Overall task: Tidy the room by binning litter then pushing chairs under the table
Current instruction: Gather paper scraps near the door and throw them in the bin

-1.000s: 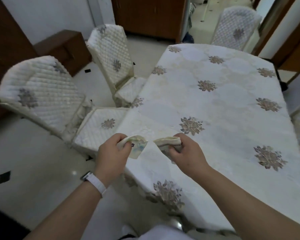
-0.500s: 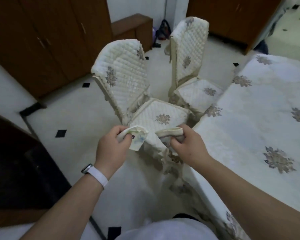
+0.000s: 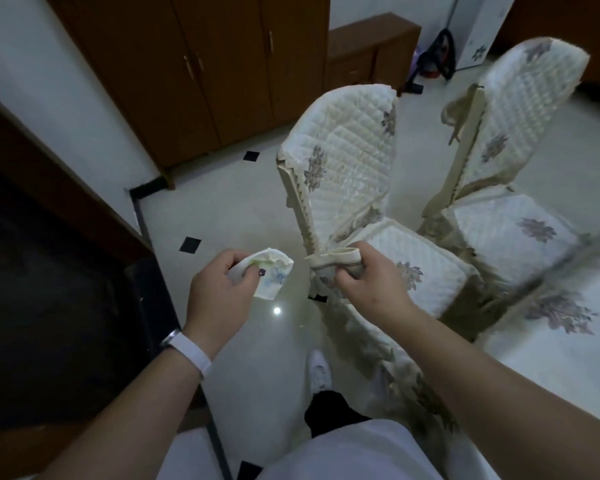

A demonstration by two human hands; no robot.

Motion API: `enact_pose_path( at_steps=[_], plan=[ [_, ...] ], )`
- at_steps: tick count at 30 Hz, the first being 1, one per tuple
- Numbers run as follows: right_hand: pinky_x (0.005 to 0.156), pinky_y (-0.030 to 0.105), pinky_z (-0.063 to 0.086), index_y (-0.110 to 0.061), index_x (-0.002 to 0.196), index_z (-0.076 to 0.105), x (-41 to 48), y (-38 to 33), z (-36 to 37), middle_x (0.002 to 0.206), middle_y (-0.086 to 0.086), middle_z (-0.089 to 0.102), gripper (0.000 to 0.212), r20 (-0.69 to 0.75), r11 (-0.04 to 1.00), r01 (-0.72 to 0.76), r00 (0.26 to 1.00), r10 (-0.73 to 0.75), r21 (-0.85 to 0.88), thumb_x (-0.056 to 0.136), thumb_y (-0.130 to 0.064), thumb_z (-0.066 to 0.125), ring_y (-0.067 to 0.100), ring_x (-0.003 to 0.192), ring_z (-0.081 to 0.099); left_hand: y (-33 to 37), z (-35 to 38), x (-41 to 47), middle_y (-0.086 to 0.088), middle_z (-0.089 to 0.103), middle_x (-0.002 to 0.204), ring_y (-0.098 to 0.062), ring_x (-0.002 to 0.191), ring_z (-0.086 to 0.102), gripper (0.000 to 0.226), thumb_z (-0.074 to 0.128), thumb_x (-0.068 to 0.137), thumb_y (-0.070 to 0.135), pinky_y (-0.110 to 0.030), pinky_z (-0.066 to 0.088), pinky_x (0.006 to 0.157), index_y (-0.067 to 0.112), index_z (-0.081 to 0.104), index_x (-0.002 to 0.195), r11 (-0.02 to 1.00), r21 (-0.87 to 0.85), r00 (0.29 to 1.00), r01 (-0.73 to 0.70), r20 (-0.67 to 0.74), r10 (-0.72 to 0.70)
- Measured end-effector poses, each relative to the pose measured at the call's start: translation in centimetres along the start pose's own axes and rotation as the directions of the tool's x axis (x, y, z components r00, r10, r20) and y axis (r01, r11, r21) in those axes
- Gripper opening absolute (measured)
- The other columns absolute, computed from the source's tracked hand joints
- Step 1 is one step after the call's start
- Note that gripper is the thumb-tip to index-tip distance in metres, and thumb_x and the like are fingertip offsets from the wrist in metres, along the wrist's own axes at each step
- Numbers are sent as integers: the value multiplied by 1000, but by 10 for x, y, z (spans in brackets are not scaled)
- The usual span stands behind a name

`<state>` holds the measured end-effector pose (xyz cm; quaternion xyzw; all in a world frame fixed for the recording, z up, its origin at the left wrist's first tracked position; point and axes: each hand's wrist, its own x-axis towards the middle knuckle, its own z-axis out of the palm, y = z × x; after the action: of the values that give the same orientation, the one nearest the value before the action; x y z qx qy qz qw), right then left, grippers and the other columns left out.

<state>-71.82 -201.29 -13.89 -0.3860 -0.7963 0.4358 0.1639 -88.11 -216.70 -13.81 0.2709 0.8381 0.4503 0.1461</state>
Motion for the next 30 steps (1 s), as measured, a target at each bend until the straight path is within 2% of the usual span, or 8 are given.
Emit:
enact_pose_path(
  at_steps=[6,11,14,16,19,22,28,30],
  plan=[
    [56,19,40,-37,80,53,102,-20,3,76,-17,62,19,83,999,16,996,-19,33,84,-21,61,-1,70,58,14,0,87,14,65,75,-5,69,60,11,67,88,20,-24,47,58,29,66,83,999,12,998,52,-33,-52],
    [62,27,47,-29,88,57,165,-49,12,80,-11,63,13,112,995,68,991,-76,73,79,-38,56,2,73,58,23,-15,140,9,64,75,-1,68,58,8,67,88,18,-9,39,53,23,66,83,999,44,994,23,-109,-18],
    [66,33,50,-20,91,60,194,-62,28,79,-8,63,19,141,996,78,986,-85,54,79,-35,58,7,73,59,17,-32,167,8,66,76,-3,71,60,8,67,88,17,-17,47,60,23,67,83,998,26,986,54,-156,-49],
    [60,29,47,-24,85,58,211,-69,41,74,-8,62,11,158,994,98,982,-104,46,81,-33,59,3,69,58,7,-40,186,7,67,78,-6,73,61,3,68,88,17,-30,51,65,20,68,86,997,12,983,73,-170,-70],
    [52,15,39,-32,77,53,239,-83,63,68,-11,60,6,160,995,95,982,-99,33,78,-36,57,-3,63,58,-13,-53,218,8,68,79,-4,73,62,1,68,87,18,-29,51,65,19,68,88,997,-5,980,79,-184,-79],
    [55,24,46,-26,84,57,267,-100,90,71,-8,63,10,158,997,81,984,-77,-20,77,-34,57,2,64,59,-35,-68,258,7,67,78,-5,72,61,3,67,88,16,-25,49,61,19,67,86,997,-14,982,73,-175,-75],
    [47,13,39,-27,81,53,336,-150,147,67,-8,61,5,92,996,54,995,-48,-72,82,-26,58,-5,60,57,-76,-112,357,7,64,76,-6,70,58,10,65,90,18,-23,46,57,26,65,84,999,-43,995,20,-93,-24],
    [54,24,47,-25,85,56,358,-173,168,70,-7,63,12,81,997,30,996,-24,-77,77,-34,56,-1,63,59,-89,-132,393,6,64,76,-7,70,58,9,65,90,20,-23,46,56,27,65,84,999,-38,998,-1,-66,-2]
  ],
)
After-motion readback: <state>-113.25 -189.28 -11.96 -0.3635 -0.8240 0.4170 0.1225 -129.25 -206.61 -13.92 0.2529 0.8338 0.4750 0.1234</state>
